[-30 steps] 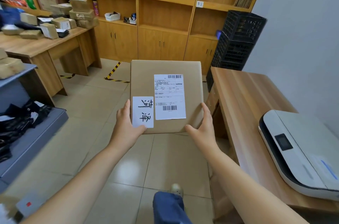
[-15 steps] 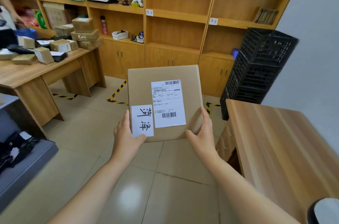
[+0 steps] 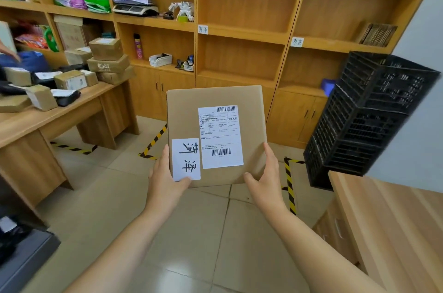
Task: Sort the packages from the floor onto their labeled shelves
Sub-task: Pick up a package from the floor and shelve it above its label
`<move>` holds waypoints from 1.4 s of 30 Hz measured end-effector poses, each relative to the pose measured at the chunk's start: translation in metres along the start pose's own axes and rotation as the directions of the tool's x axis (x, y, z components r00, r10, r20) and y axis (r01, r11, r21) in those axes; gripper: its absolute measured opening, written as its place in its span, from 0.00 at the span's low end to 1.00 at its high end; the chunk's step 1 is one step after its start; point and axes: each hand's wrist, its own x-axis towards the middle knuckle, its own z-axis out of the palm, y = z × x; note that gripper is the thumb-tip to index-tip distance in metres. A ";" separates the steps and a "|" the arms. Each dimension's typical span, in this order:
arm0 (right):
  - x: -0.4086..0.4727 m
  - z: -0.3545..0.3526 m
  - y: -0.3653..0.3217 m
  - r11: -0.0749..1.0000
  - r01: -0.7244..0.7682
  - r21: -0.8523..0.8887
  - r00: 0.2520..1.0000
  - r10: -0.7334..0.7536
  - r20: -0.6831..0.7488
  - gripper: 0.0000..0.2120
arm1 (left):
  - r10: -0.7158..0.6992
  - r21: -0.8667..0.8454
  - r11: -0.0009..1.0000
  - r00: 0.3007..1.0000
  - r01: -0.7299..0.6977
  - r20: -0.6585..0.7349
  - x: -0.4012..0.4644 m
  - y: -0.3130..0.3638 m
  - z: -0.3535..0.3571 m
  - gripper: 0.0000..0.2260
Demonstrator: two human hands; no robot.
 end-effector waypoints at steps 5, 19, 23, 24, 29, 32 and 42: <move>0.092 0.052 -0.007 1.000 -0.022 0.006 0.998 0.022 -0.052 0.40 | 0.065 0.038 0.997 0.998 -0.066 0.023 0.116 -0.009 -0.001 0.41; 0.303 0.106 0.026 0.994 -0.076 0.075 0.981 0.088 -0.170 0.40 | 0.100 0.042 0.993 0.987 -0.106 0.126 0.347 -0.013 0.080 0.42; 0.377 0.108 0.040 0.991 -0.050 0.124 0.984 0.070 -0.163 0.40 | 0.109 0.005 0.994 0.986 -0.110 0.124 0.412 -0.004 0.113 0.43; 0.396 0.108 0.042 0.991 -0.043 0.125 0.985 0.064 -0.161 0.40 | 0.111 -0.009 0.994 0.986 -0.111 0.127 0.428 0.001 0.120 0.43; 0.493 0.109 0.055 0.993 -0.032 0.112 0.987 0.049 -0.155 0.40 | 0.102 -0.019 0.995 0.988 -0.100 0.115 0.514 0.011 0.158 0.45; 0.541 0.115 0.060 0.995 -0.018 0.099 0.988 0.033 -0.152 0.40 | 0.098 -0.036 0.995 0.990 -0.094 0.106 0.557 0.016 0.173 0.45; 0.649 0.159 0.059 0.997 -0.022 0.070 0.985 0.034 -0.167 0.40 | 0.195 0.042 0.979 0.975 -0.200 0.103 0.675 0.000 0.187 0.41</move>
